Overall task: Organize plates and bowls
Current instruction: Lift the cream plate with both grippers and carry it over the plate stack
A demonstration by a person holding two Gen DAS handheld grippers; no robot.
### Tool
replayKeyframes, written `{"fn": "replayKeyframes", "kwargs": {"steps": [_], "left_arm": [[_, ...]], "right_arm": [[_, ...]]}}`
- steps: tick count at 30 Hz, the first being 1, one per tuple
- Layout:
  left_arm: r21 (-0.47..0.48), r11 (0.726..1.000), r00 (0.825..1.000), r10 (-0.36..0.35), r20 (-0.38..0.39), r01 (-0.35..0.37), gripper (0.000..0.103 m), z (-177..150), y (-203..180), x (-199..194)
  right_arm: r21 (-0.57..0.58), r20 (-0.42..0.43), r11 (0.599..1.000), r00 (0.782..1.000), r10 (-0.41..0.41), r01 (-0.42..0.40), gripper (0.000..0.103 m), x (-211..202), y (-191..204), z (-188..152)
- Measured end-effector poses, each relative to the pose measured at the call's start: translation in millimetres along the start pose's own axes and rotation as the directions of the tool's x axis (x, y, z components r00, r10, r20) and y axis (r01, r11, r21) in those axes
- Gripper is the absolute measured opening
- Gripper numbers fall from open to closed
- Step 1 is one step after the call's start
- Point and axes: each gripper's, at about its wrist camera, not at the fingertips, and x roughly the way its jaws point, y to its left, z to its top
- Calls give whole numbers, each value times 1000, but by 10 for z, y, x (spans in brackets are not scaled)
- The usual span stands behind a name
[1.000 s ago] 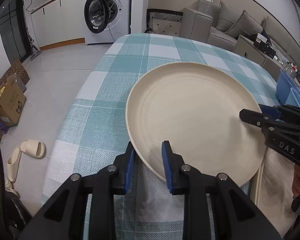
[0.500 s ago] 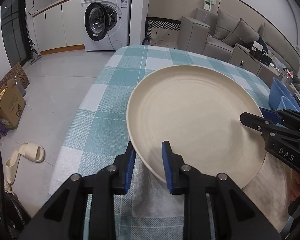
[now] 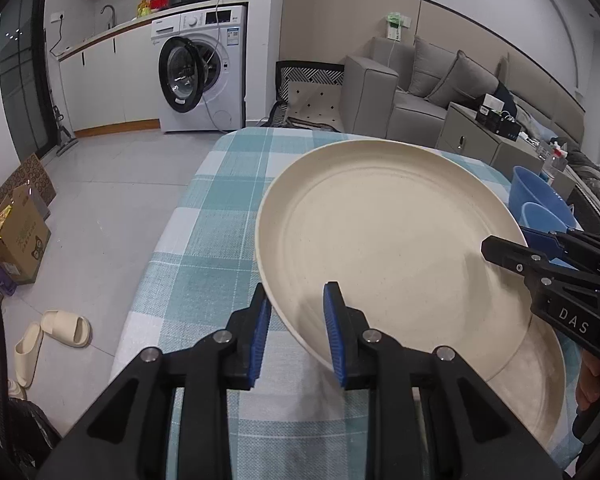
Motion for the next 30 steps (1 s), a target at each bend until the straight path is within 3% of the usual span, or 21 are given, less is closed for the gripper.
{"fn": "replayKeyframes", "kwargs": {"steps": [14, 30], "left_arm": [[91, 995, 997, -54, 50, 50, 25, -26, -430, -318], [164, 983, 995, -87, 42, 79, 25, -197, -729, -516]], "right_arm": [[74, 53, 996, 998, -44, 40, 30, -676, -267, -318], [130, 47, 990, 997, -56, 50, 30, -996, -432, -698]]}}
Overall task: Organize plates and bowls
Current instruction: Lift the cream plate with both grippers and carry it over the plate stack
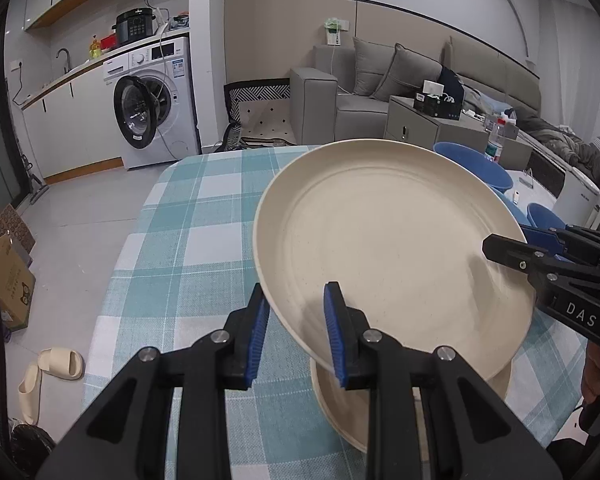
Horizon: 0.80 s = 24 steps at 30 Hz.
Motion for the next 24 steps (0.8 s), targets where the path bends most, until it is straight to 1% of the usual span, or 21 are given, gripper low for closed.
{"fn": "replayKeyframes", "kwargs": {"steps": [11, 24], "left_arm": [[27, 1000, 1000, -6, -29, 7, 26, -167, -157, -31], [30, 999, 998, -11, -68, 13, 26, -381, -207, -16]], "right_arm": [[33, -19, 999, 1000, 15, -15, 31, -52, -57, -268], [48, -45, 999, 999, 29, -27, 31, -67, -70, -525]]}}
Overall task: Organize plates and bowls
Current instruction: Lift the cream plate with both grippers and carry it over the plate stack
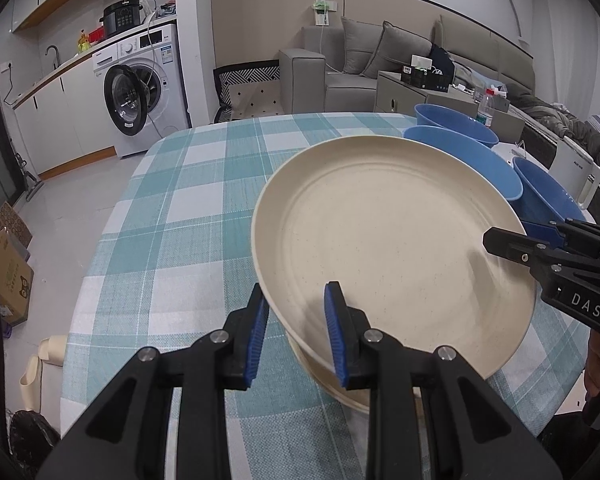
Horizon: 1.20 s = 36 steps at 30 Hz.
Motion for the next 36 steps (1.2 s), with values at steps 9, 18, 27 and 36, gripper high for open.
{"fn": "replayKeyframes", "kwargs": {"steps": [9, 18, 27, 36], "left_arm": [[19, 1000, 1000, 16, -7, -16, 26, -39, -44, 23], [6, 1000, 1000, 14, -17, -14, 26, -129, -28, 41], [17, 1000, 999, 19, -40, -19, 26, -192, -59, 125], [33, 999, 998, 21, -61, -19, 26, -235, -111, 210]], "right_arm": [[-17, -2, 1000, 1000, -21, 21, 32, -7, 35, -144], [-23, -16, 1000, 1000, -4, 4, 32, 22, 63, -217], [-21, -32, 1000, 999, -19, 19, 32, 102, 15, -242], [-51, -46, 997, 997, -67, 64, 32, 211, 3, -302]]}}
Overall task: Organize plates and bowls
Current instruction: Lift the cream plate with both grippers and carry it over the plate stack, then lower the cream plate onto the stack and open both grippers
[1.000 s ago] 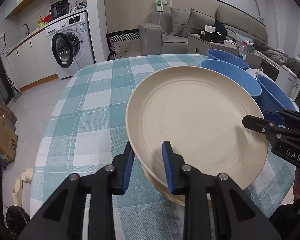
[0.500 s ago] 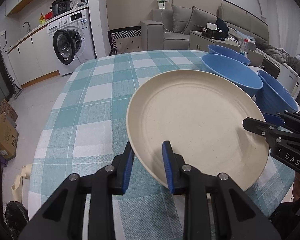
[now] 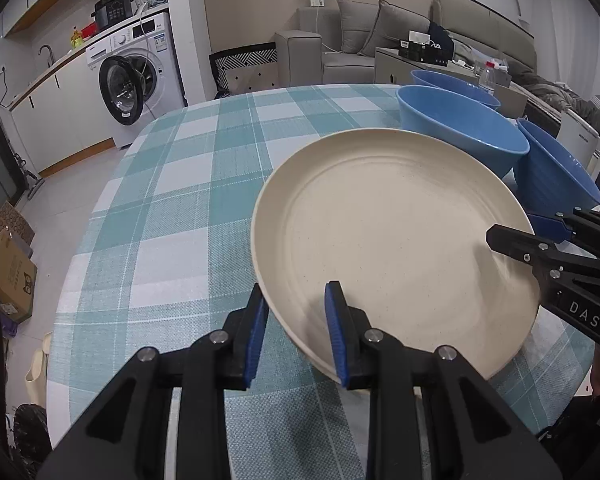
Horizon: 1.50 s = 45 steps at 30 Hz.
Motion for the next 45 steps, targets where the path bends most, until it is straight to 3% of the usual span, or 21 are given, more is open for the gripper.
{"fn": "replayKeyframes", "kwargs": {"steps": [13, 23, 33, 41, 43, 45], "left_arm": [[31, 999, 1000, 22, -15, -22, 28, -44, -62, 67], [69, 996, 998, 55, -25, -54, 34, -60, -110, 111], [63, 998, 998, 34, -46, -31, 44, -60, -117, 148], [38, 999, 999, 10, -40, -9, 46, -37, -87, 120], [31, 1000, 999, 4, -39, -3, 47, -33, -77, 111], [27, 1000, 999, -2, -36, 3, 49, -26, -71, 97]], "right_arm": [[-47, 1, 998, 999, -36, 36, 38, 45, 59, -44], [-71, -13, 996, 999, -49, 48, 45, 92, 80, -60], [-83, -24, 996, 999, -36, 34, 51, 143, 69, -88], [-55, -18, 999, 1000, -4, 3, 51, 116, 9, -65], [-57, -16, 998, 1000, 0, -1, 53, 109, 14, -66], [-58, -7, 998, 1000, 6, -6, 63, 90, 19, -59]]}}
